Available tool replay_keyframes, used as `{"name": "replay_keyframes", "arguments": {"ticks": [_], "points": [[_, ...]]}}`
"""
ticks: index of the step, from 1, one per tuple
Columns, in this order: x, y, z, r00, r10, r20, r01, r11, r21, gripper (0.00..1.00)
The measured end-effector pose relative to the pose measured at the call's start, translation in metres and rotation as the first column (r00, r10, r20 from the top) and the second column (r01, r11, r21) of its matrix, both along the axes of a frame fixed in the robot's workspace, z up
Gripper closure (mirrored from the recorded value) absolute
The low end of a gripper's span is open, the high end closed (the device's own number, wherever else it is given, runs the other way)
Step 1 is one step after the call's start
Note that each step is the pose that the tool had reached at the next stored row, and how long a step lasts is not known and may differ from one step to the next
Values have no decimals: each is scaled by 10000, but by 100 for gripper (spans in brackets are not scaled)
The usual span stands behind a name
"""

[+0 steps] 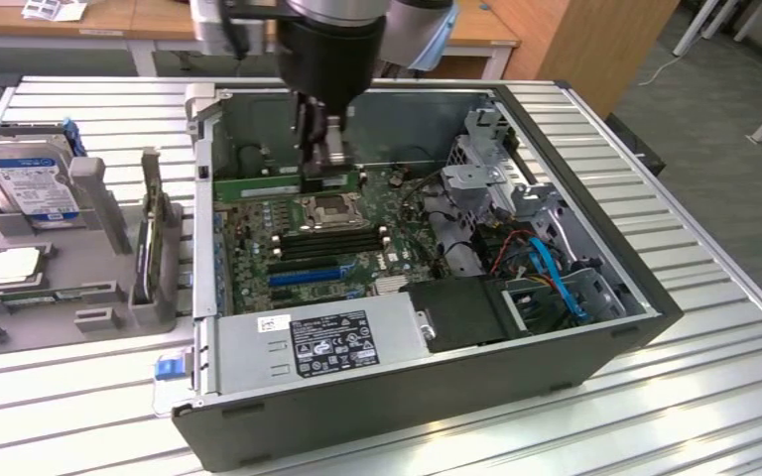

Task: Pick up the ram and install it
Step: 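Pick up the ram and move it above insertion slot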

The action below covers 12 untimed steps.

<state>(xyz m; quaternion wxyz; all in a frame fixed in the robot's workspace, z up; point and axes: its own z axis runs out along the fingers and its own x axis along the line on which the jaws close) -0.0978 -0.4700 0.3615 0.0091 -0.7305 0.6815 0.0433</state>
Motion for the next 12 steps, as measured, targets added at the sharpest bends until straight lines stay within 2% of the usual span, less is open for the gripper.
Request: {"name": "replay_keyframes", "arguments": {"ticks": [12], "points": [[547,0,1,9999,105,0,-105,9998,155,86]]}}
